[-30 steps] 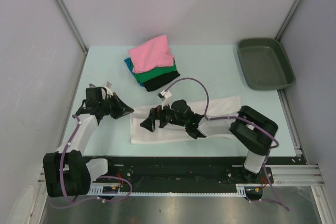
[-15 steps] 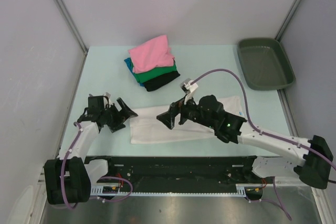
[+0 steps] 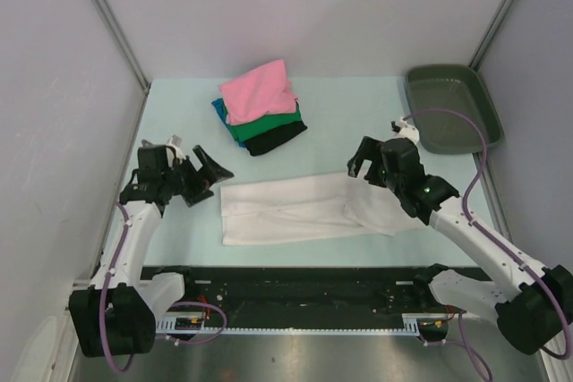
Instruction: Fold and stack the t-shirts
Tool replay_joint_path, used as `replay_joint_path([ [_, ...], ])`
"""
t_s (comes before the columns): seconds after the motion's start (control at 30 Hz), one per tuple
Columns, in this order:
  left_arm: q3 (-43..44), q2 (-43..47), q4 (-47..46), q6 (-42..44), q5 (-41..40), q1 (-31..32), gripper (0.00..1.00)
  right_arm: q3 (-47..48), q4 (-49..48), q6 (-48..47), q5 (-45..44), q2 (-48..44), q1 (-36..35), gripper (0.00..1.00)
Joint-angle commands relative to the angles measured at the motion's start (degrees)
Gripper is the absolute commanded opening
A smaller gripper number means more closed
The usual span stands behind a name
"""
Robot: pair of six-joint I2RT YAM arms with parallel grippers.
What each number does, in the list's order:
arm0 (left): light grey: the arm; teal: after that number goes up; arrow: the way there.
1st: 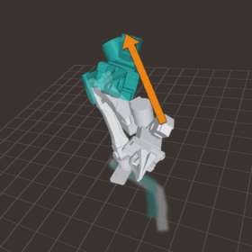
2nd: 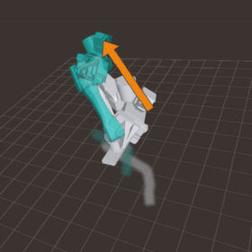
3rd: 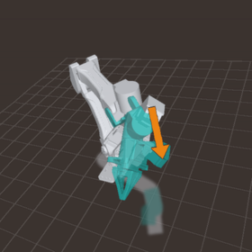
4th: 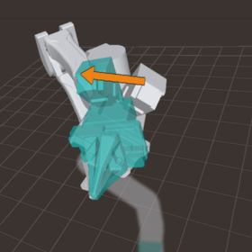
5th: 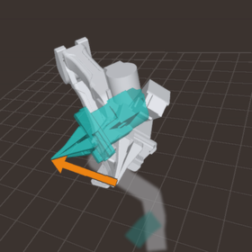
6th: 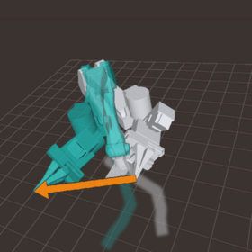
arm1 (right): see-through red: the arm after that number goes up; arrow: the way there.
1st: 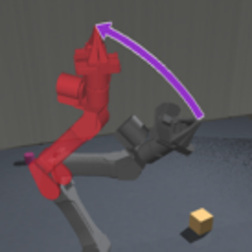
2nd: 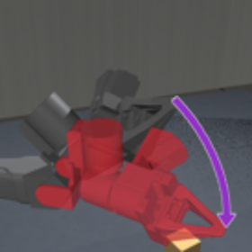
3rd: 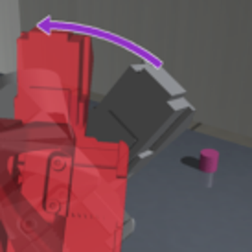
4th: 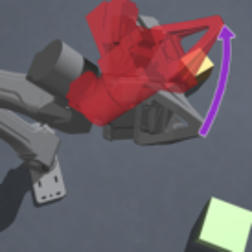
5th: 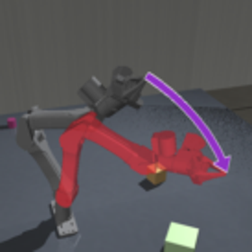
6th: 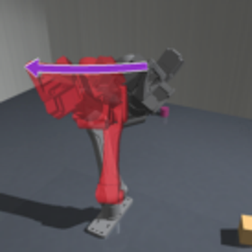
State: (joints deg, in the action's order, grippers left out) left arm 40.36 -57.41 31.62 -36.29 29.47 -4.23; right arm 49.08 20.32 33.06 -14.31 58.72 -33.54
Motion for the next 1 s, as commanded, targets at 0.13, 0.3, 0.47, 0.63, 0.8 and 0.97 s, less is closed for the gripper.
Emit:
replay_joint_path([
  [0.13, 8.77, -1.03, -5.33, -4.3, 8.93, 0.36, 1.0, -5.92, 18.68, 18.08, -1.51, -0.01, 7.96, 1.0],
  [0.3, 8.42, -1.48, -7.36, -5.1, 12.62, 0.36, 1.0, -9.6, 25.11, 23.71, -2.92, -0.44, 8.67, 1.0],
  [0.47, 6.41, -0.95, -9.11, -4.31, 14.55, 0.36, 1.0, -15.32, 26.53, 28.63, -2.74, -3.26, 8.75, 1.0],
  [0.63, 4.99, -1.39, -10.35, -3.79, 16.58, 0.36, 1.0, -20.15, 23.37, 32.15, -1.87, -3.96, 9.02, 1.0],
  [0.8, 4.64, -3.32, -10.35, -1.95, 17.55, 0.36, 1.0, -21.48, 17.93, 33.3, -4.15, -3.44, 9.28, 1.0],
  [0.97, 3.94, -5.17, -10.17, -0.45, 17.64, 0.28, 1.0, -21.57, 14.76, 33.21, -7.39, -0.81, 9.46, 0.95],
])
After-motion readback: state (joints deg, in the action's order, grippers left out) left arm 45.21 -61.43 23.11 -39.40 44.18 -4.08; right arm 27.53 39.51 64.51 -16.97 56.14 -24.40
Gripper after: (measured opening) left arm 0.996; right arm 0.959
